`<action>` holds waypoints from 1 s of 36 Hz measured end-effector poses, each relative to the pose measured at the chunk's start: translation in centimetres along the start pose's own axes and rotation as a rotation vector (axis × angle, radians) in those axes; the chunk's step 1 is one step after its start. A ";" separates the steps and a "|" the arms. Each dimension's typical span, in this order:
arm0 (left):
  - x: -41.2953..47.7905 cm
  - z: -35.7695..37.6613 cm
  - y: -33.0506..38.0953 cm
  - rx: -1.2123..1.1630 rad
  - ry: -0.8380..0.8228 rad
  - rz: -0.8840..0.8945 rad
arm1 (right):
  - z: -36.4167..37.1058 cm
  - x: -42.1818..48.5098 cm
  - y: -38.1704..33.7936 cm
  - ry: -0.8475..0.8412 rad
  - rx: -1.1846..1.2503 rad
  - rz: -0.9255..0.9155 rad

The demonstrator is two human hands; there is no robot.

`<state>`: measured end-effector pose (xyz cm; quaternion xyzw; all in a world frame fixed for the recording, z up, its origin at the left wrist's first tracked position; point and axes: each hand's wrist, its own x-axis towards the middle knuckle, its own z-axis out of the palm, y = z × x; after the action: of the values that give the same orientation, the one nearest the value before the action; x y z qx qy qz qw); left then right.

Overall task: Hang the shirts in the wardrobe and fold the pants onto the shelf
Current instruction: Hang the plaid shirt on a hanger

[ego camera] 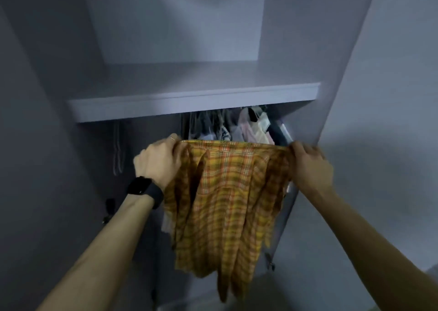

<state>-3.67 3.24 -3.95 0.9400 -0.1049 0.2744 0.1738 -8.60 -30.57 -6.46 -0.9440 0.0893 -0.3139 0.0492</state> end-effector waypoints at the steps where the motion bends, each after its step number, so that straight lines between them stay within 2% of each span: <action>1: -0.3 -0.4 -0.5 -0.002 0.014 -0.063 | 0.8 0.7 -0.5 0.015 0.041 -0.048; 7: -2.5 -0.1 -0.8 -0.081 0.049 -0.429 | 3.8 3.2 -2.5 -0.119 0.363 -0.276; 12: -4.2 0.5 0.5 -0.348 0.070 -0.600 | 4.5 4.0 -4.4 -0.300 0.559 -0.425; 17: -5.6 0.6 2.8 -0.498 0.080 -0.659 | 4.2 4.0 -7.7 -0.503 0.724 -0.428; 21: -6.6 0.5 4.8 -0.633 -0.035 -0.663 | 3.8 4.0 -10.8 -0.604 0.838 -0.471; 24: -7.7 0.5 5.7 -0.669 -0.170 -0.602 | 3.8 4.0 -12.8 -0.675 0.902 -0.472; 26: -8.5 0.7 5.7 -0.562 -0.207 -0.544 | 3.9 4.0 -13.6 -0.738 0.934 -0.478; 29: -9.3 0.1 4.5 -0.230 -0.154 -0.478 | 3.9 3.9 -14.8 -0.883 1.009 -0.477; 32: -10.0 -0.8 3.2 0.057 -0.127 -0.437 | 3.9 3.9 -15.9 -0.924 1.056 -0.570; 36: -10.3 -2.6 0.9 0.236 -0.076 -0.412 | 4.1 3.7 -17.8 -0.978 1.083 -0.644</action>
<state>-13.76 4.42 -7.35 0.9649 0.1155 0.2080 0.1111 -0.78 -13.74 -4.94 -0.7989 -0.3845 0.1374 0.4416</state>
